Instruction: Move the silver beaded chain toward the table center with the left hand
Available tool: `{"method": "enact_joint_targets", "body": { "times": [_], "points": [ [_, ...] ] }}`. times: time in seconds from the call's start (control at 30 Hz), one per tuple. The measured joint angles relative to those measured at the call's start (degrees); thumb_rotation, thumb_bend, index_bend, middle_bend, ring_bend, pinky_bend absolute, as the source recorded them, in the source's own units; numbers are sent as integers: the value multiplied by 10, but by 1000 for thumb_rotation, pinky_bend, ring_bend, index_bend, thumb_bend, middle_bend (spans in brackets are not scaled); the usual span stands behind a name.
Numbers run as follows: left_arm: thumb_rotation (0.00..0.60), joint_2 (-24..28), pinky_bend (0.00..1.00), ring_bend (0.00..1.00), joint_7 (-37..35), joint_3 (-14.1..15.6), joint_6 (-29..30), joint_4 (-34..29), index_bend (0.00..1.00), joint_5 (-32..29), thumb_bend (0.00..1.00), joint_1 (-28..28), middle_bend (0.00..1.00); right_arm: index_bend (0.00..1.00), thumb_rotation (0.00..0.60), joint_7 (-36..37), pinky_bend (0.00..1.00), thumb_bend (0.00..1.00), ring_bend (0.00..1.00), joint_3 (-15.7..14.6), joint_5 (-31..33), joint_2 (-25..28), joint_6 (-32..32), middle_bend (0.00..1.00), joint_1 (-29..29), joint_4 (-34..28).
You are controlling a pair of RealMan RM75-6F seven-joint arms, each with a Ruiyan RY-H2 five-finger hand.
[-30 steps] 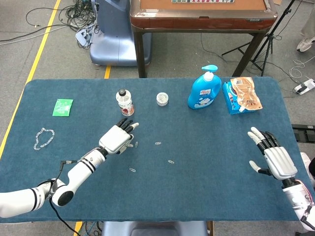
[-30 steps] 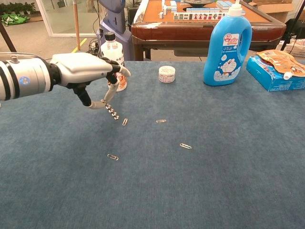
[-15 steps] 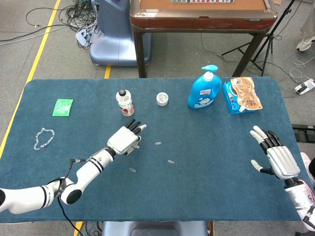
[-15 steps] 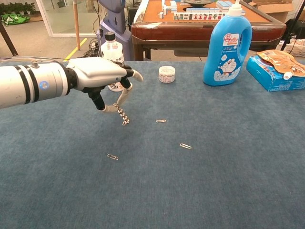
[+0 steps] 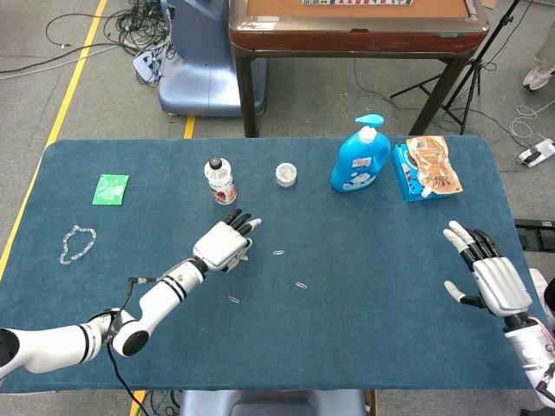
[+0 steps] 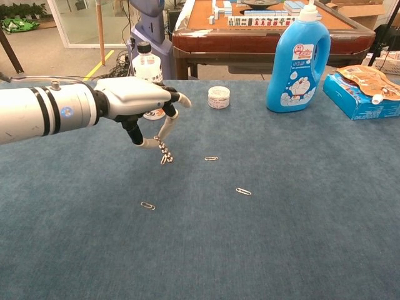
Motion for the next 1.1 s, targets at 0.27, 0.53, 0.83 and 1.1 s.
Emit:
{"method": "enact_joint_targets", "body": {
  "times": [0.27,0.53,0.83,1.1],
  "points": [
    [600,-2,0,0,-12,4,1,8,709,6,363,0,0,0,600,-2,0,305,0,0,0,0,1,0,-1,0],
    [600,-2,0,0,-28,6,0,20,710,11,363,0,0,0,600,-5,0,305,0,0,2,-1,-2,0,-1,1],
    [600,-1,0,0,-41,9,2,26,710,17,363,3,0,0,600,-8,0,305,0,0,2,-2,-3,0,-1,1],
    [600,-2,0,0,-49,11,2,31,710,21,363,5,0,0,600,-10,0,304,0,-1,1,-2,-2,0,-2,1]
  ]
}}
